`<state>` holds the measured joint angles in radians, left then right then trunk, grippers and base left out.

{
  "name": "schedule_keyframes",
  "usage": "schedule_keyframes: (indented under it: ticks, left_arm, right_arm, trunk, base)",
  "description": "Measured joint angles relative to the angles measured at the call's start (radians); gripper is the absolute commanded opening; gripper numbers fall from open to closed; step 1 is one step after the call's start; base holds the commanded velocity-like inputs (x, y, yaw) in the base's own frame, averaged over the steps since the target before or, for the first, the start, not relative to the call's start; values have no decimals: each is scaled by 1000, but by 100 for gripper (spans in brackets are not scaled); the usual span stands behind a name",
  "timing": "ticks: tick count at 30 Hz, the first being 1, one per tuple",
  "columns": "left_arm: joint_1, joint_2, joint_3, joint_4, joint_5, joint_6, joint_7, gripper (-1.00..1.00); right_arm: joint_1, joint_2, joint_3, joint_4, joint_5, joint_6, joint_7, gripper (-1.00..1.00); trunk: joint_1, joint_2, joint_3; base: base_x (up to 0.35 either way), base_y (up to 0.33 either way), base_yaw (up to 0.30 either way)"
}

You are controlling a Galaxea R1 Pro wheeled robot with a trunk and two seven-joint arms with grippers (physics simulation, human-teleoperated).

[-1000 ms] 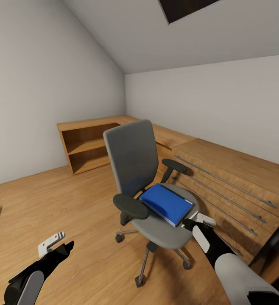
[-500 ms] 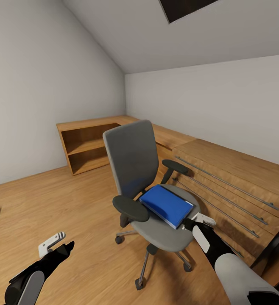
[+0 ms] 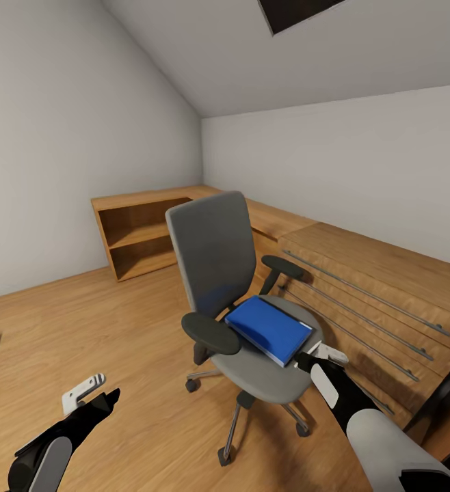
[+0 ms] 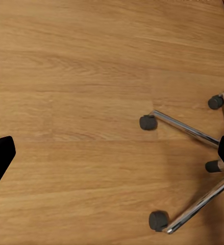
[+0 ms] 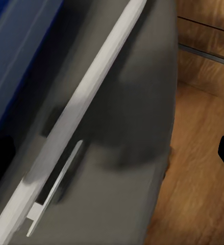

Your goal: In the bedroom, organize the workspace by keeping the computer under the desk, ensuring the monitor is on the desk, placing the keyboard on the desk next to the monitor, placing the mouse on the desk next to the keyboard, moving the folder from the swivel chair onto the desk next to the mouse, stacking the notebook on top of the folder with the pen on top of the notebook, and positioning the swivel chair next to the desk.

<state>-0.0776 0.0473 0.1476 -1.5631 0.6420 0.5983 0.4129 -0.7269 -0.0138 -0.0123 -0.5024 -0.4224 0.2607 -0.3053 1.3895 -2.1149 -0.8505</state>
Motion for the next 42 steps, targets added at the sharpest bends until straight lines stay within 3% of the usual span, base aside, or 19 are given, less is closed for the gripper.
schedule_keyframes:
  ticks: [42]
  left_arm:
    - [0, 2, 1, -3, 4, 5, -1, 100]
  right_arm:
    - [-1, 1, 2, -10, 4, 2, 0, 100]
  trunk:
    - [7, -14, -6]
  base:
    - [0, 0, 0]
